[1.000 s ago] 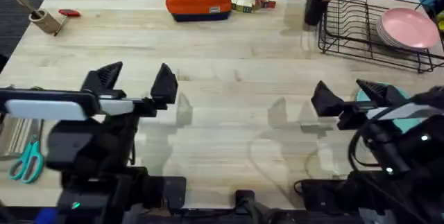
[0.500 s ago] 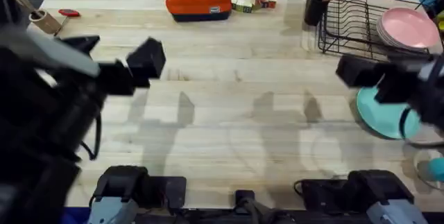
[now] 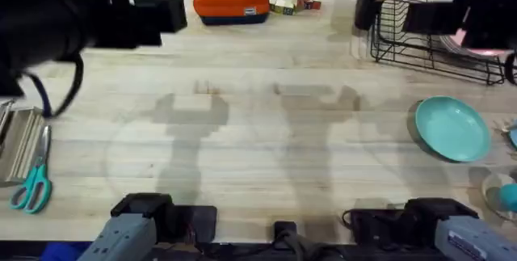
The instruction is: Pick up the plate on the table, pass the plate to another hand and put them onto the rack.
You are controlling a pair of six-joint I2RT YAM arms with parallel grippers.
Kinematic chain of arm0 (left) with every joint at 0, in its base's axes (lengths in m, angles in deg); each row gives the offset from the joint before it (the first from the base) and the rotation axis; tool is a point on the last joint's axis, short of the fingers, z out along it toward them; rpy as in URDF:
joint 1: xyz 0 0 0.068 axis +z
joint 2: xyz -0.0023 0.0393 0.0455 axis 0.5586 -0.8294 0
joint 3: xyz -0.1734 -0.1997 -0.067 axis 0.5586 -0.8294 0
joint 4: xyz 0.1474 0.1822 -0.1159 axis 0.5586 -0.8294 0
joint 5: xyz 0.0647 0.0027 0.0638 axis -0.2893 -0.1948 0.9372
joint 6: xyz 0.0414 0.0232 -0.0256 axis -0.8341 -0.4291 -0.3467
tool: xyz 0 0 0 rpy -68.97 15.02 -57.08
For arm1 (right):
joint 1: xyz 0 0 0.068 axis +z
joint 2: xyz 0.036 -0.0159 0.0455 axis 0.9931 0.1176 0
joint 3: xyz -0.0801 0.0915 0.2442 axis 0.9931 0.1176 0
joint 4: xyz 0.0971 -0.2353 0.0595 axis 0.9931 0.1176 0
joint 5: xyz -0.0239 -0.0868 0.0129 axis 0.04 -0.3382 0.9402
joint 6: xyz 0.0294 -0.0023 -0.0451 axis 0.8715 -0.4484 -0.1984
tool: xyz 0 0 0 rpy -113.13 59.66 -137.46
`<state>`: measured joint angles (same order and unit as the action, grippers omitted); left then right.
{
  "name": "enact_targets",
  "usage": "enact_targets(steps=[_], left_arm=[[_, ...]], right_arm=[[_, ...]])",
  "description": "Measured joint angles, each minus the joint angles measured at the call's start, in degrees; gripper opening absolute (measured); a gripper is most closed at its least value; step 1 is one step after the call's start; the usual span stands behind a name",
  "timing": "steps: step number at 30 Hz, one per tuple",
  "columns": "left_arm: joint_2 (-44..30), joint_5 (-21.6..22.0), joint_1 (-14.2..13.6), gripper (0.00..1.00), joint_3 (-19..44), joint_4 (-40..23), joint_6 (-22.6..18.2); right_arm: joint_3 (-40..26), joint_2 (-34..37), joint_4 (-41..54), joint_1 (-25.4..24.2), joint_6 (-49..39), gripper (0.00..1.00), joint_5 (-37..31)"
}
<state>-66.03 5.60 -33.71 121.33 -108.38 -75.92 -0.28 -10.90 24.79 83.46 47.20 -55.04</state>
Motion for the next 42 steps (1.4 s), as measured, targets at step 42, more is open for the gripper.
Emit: enact_targets(steps=[42], left_arm=[[-13.5,-0.14,-22.34,0.995,3.84,0.88,3.3]], right_arm=[[-11.26,0.72,19.57,-8.2,0.11,0.995,1.77]])
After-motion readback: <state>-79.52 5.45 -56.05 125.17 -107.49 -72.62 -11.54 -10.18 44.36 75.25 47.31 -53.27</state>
